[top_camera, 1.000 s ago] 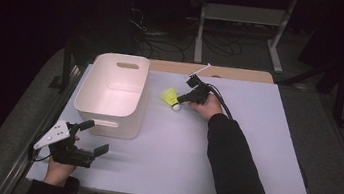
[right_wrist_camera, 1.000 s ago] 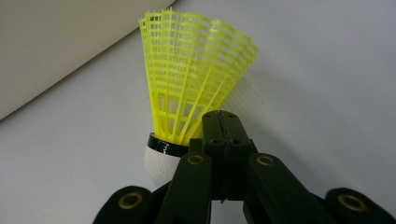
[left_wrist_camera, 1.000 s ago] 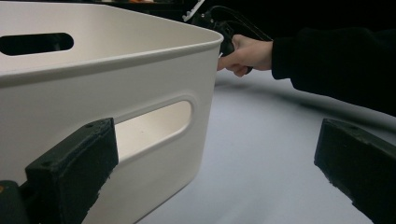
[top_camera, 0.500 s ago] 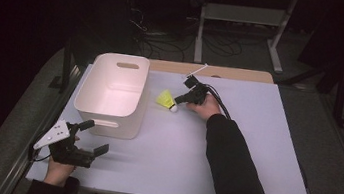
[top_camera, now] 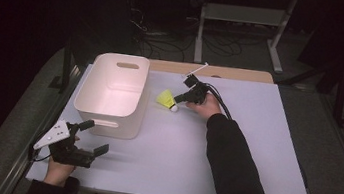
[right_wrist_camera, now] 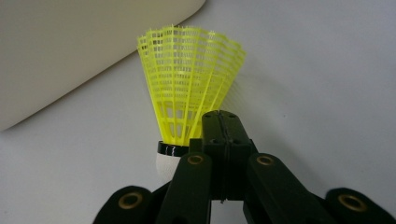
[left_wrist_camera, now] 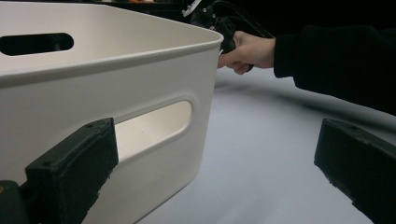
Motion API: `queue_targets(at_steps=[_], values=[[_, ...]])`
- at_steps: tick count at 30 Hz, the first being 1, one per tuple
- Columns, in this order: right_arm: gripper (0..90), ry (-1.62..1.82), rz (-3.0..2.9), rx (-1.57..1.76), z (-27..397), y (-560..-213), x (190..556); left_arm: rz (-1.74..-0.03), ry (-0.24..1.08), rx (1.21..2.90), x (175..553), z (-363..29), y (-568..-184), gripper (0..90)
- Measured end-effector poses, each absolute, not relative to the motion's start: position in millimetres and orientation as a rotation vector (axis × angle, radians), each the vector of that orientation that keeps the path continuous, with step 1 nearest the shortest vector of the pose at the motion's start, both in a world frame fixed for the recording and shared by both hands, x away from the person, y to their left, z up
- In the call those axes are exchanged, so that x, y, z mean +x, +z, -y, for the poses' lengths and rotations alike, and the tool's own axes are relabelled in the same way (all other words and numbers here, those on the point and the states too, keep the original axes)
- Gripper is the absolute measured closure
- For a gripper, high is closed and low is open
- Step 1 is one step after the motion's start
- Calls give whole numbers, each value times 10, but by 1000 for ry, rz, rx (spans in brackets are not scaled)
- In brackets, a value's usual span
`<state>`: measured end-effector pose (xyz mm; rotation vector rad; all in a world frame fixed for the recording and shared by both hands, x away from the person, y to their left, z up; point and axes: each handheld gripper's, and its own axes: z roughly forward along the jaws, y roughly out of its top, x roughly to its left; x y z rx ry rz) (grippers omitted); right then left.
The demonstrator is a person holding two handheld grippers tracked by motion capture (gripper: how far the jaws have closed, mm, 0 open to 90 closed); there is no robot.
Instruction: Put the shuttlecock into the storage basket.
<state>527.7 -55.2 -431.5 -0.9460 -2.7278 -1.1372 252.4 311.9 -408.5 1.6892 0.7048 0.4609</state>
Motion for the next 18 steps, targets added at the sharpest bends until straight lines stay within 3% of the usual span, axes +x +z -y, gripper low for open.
queue_targets(at_steps=[10, 18], values=[[870, -1156, 2736, -915, 557, -4186, 5209, -703, 460, 1690, 2524, -3117, -4086, 0], [793, -1166, 2739, -896, 556, -4079, 5129, -704, 461, 1690, 2523, -3118, -4085, 0]])
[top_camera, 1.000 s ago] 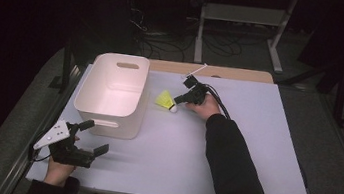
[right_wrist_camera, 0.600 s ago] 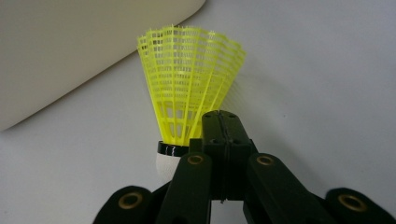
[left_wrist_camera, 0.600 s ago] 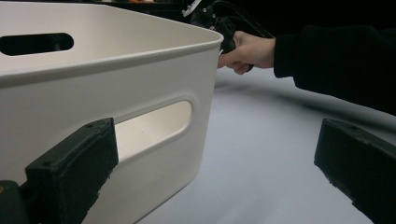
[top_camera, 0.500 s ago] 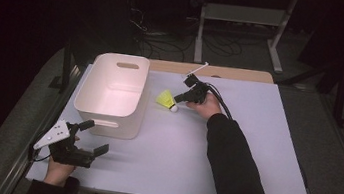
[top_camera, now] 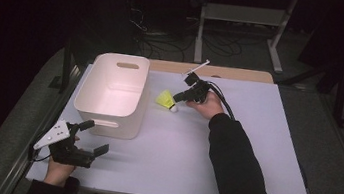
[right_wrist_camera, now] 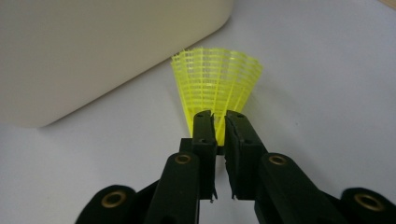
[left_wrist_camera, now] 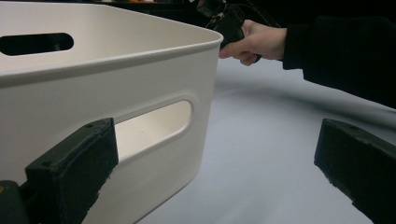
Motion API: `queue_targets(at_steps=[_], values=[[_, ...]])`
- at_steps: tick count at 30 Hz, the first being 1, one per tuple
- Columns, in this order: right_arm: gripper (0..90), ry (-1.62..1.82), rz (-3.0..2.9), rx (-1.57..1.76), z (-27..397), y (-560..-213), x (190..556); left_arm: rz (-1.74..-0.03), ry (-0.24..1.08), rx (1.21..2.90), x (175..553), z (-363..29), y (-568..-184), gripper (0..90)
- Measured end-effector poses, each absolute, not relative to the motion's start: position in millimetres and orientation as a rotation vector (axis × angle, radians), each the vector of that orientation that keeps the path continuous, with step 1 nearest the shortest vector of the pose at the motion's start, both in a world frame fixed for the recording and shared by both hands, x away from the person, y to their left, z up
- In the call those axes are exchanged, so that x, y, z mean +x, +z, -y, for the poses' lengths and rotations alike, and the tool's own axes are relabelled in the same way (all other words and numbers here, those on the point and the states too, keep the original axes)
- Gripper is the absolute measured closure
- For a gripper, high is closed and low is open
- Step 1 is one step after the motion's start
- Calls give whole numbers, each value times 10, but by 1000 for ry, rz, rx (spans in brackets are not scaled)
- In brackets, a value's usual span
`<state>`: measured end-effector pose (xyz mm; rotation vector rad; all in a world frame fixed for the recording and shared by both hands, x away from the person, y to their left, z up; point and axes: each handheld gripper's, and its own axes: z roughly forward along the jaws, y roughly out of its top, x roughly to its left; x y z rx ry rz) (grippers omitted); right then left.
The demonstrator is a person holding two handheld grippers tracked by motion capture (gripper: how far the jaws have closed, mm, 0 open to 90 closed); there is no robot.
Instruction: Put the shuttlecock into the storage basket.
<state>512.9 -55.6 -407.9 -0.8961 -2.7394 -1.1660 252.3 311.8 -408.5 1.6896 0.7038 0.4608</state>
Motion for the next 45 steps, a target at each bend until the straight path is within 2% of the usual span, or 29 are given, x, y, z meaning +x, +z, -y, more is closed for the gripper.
queue_targets(at_steps=[2, 3, 7, 18, 24, 29, 30, 31, 45], values=[[793, -1166, 2739, -896, 556, -4079, 5129, -705, 461, 1689, 2522, -3118, -4085, 0], [727, -1167, 2745, -880, 545, -4028, 5092, -702, 461, 1691, 2523, -3117, -4085, 0], [593, -1162, 2770, -870, 531, -3950, 5037, -703, 461, 1691, 2523, -3117, -4085, 0], [272, -1086, 2810, -841, 536, -3871, 4972, -703, 461, 1691, 2523, -3115, -4086, 0], [143, -1069, 2820, -860, 541, -3886, 4976, -703, 461, 1692, 2523, -3115, -4086, 0], [116, -1064, 2825, -850, 526, -3901, 4976, -704, 461, 1691, 2523, -3116, -4086, 0], [30, -1061, 2823, -859, 501, -3935, 4984, -704, 461, 1692, 2523, -3116, -4086, 0], [6, -1053, 2824, -867, 493, -3952, 4988, -703, 461, 1691, 2523, -3116, -4086, 0], [0, -1004, 2821, -869, 410, -4176, 5054, -703, 461, 1691, 2522, -3117, -4085, 0]])
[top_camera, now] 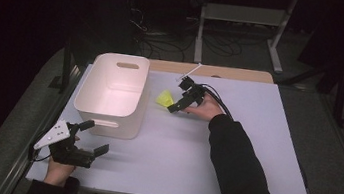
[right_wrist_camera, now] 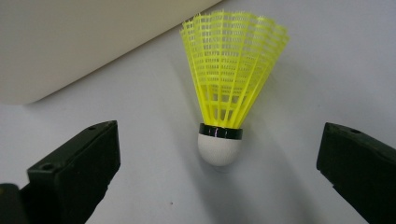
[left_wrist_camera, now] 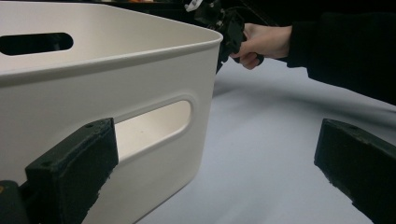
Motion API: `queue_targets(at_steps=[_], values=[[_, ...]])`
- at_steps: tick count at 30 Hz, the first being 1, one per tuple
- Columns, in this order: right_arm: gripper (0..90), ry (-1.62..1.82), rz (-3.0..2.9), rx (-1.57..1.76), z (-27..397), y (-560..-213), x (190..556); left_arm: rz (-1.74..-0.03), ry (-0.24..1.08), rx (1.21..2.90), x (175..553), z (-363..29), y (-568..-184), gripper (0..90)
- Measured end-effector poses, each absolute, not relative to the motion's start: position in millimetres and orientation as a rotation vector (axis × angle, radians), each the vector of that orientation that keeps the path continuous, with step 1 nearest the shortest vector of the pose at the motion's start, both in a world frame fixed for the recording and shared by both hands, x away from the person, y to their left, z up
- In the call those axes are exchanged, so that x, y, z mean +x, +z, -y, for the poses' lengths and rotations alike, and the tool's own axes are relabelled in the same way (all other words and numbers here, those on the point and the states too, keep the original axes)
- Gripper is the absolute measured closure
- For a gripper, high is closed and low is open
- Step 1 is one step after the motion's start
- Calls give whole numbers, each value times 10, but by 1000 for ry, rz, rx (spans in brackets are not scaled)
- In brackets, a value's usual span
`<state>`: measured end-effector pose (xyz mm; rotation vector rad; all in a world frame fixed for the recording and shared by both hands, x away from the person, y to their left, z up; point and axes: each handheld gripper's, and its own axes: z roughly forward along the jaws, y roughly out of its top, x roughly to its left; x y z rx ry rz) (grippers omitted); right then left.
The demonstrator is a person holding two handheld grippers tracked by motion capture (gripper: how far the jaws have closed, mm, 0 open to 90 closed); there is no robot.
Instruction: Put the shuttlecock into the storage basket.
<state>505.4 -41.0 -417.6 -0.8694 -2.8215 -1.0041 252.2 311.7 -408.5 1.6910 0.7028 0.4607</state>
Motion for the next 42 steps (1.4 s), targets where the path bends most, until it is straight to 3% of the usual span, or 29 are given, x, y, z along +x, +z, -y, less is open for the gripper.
queue_targets(at_steps=[5, 9, 30, 42], values=[[0, -992, 2818, -875, 372, -4267, 5073, -703, 460, 1690, 2522, -3117, -4085, 0], [56, -991, 2811, -873, 364, -4310, 5086, -702, 460, 1691, 2522, -3118, -4085, 0], [500, -1010, 2812, -852, 370, -4339, 5099, -702, 459, 1690, 2519, -3117, -4085, 0], [622, -985, 2788, -887, 365, -4375, 5111, -700, 460, 1693, 2520, -3118, -4085, 0]])
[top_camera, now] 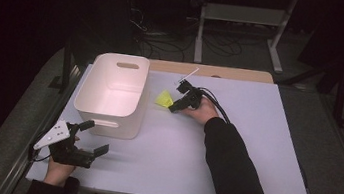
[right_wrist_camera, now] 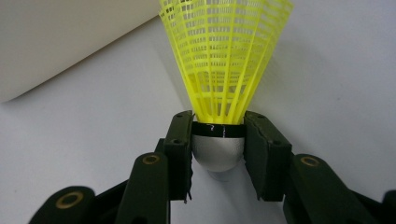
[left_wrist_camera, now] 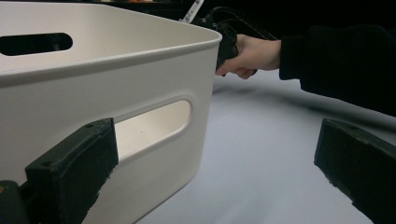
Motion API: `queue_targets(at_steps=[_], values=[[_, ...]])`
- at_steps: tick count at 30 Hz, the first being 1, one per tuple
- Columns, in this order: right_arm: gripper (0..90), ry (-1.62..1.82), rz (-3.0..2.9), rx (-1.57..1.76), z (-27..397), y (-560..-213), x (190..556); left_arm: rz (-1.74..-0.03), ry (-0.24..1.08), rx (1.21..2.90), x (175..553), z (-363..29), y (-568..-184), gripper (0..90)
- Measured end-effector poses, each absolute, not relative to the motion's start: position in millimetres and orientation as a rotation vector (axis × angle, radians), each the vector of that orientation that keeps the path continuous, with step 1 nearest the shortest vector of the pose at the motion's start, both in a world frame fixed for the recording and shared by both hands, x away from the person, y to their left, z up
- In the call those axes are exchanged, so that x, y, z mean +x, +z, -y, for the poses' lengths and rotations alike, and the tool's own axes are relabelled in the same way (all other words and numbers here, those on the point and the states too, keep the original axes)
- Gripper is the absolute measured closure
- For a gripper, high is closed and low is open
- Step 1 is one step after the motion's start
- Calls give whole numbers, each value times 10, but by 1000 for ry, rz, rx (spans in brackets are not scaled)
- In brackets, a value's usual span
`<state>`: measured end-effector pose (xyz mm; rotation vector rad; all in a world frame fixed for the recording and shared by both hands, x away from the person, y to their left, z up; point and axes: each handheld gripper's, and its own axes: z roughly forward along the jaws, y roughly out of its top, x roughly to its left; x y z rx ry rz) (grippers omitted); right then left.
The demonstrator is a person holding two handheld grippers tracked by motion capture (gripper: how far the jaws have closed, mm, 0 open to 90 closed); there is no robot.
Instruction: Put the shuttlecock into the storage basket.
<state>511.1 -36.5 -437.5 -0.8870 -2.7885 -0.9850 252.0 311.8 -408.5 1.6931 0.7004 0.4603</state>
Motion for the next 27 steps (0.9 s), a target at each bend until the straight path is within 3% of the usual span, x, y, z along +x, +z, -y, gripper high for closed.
queue_targets(at_steps=[27], values=[[631, -1008, 2817, -877, 450, -4105, 5033, -700, 458, 1694, 2520, -3114, -4087, 0]])
